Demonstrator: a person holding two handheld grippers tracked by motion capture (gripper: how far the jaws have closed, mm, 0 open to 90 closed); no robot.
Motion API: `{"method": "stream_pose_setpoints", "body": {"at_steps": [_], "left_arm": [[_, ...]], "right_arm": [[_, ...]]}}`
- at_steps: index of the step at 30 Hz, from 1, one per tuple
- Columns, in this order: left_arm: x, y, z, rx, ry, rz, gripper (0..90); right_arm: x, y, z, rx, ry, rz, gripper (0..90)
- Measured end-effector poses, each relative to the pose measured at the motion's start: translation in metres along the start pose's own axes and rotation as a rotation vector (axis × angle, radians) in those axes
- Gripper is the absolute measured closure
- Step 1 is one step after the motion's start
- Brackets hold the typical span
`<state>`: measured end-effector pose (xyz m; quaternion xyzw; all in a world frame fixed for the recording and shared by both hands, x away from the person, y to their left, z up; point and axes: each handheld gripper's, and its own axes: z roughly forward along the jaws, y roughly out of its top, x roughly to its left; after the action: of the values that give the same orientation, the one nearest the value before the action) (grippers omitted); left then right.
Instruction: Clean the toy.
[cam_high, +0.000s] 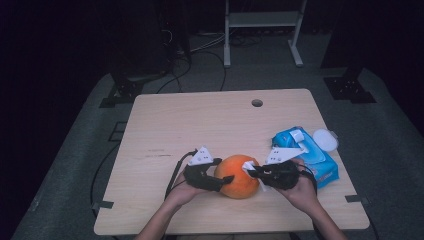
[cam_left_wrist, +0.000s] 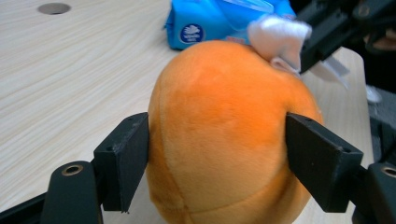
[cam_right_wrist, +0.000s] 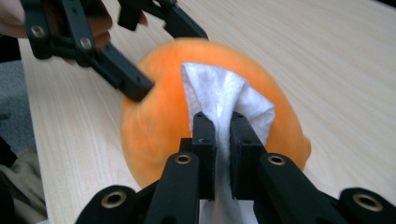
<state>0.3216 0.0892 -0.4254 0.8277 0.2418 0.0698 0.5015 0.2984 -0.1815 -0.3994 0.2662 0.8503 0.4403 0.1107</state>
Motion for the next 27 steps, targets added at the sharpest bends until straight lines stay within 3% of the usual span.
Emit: {"method": "stream_pose_setpoints", "body": {"at_steps": [5, 7, 9, 12, 16, 19, 23, 27], "left_arm": [[-0.003, 0.002, -0.001, -0.005, -0.026, 0.025, 19.1], [-0.006, 0.003, -0.002, -0.032, -0.046, 0.032, 18.0], [-0.008, 0.003, -0.001, -0.013, -0.034, 0.053, 17.9], [-0.005, 0.0, -0.001, 0.015, -0.012, 0.094, 24.6], [0.009, -0.009, -0.006, 0.037, -0.018, 0.058, 25.3], [0.011, -0.01, -0.01, 0.024, -0.057, 0.061, 23.2], [0.006, -0.002, -0.01, -0.033, -0.054, 0.099, 16.0], [0.004, -0.006, -0.006, -0.013, -0.039, 0.112, 18.7]], "right_arm": [[0.015, 0.007, 0.004, -0.005, 0.03, -0.038, 81.9], [0.019, 0.008, 0.006, -0.005, 0.033, -0.052, 81.9], [0.019, 0.008, 0.007, -0.012, 0.054, -0.047, 81.8], [0.016, 0.006, 0.007, -0.015, 0.056, -0.04, 81.8], [0.004, -0.001, 0.006, 0.014, 0.002, -0.033, 81.8], [-0.004, -0.009, 0.008, 0.017, 0.021, 0.019, 81.8], [0.004, -0.006, 0.011, 0.023, 0.013, -0.014, 81.7], [0.012, -0.002, 0.011, 0.019, 0.015, -0.044, 81.7]]}}
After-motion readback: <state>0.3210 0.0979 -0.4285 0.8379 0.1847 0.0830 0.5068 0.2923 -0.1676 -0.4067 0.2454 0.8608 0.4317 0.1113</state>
